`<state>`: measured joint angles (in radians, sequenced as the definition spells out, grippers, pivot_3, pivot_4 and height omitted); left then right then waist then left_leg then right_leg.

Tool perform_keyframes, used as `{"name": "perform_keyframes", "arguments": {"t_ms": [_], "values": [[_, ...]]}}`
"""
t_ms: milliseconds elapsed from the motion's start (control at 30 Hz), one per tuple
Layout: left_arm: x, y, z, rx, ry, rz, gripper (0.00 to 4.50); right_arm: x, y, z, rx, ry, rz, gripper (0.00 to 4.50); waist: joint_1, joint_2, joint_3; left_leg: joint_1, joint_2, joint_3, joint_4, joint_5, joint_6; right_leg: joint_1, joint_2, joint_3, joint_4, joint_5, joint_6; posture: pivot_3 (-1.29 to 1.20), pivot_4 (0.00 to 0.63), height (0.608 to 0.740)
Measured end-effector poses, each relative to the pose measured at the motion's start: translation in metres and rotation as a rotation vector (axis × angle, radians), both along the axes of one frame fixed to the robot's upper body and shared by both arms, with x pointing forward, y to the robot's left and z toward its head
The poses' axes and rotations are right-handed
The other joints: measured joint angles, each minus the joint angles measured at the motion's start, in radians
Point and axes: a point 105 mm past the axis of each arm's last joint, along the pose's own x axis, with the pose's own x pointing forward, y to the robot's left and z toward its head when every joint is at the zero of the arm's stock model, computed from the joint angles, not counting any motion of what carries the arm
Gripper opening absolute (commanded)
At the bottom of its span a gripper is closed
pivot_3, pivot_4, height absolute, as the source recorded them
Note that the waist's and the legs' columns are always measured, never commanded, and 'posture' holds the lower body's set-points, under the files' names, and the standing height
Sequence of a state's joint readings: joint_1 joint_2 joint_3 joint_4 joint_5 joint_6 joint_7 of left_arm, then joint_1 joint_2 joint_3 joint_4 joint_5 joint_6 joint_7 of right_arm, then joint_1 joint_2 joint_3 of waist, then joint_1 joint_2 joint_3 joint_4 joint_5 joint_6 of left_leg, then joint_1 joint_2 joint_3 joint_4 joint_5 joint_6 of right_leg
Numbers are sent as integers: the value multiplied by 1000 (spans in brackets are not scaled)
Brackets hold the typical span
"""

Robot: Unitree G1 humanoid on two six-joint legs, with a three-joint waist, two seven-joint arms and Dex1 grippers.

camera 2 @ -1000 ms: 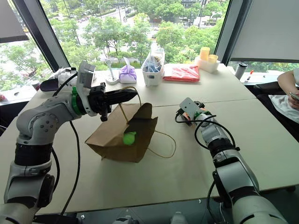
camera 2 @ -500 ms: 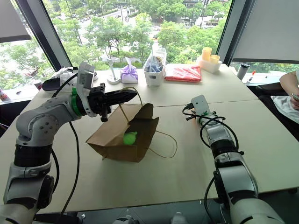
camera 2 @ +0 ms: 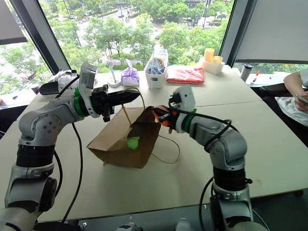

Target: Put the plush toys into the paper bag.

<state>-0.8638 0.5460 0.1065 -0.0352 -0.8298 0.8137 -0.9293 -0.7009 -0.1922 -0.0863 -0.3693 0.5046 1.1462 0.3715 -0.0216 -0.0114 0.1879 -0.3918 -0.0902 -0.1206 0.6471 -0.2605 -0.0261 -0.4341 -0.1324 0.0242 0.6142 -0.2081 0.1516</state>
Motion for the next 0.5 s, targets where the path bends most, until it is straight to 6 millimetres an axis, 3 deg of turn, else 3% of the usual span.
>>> {"name": "perform_keyframes", "arguments": {"t_ms": [233, 400, 500], "values": [[2, 10, 12, -36, -19, 51, 0, 1, 35, -16, 78, 81, 39, 14, 2, 0, 0, 0, 0, 0, 0, 3, -5, 0, 0, 0, 0, 0, 0, 0, 150, 740], [1, 16, 18, -65, -19, 76, 0, 0, 78, -35, 91, 145, 148, 14, -12, 0, 0, 0, 0, 0, -1, 3, -5, -1, 0, 0, 1, 0, 0, 0, 150, 740], [-1, 16, 21, -73, -25, 80, 0, 4, 97, -35, 89, 143, 198, 14, -19, 0, 0, 0, 0, -1, -1, 3, -5, -1, 0, 0, 1, 0, 0, 0, 150, 740]]}}
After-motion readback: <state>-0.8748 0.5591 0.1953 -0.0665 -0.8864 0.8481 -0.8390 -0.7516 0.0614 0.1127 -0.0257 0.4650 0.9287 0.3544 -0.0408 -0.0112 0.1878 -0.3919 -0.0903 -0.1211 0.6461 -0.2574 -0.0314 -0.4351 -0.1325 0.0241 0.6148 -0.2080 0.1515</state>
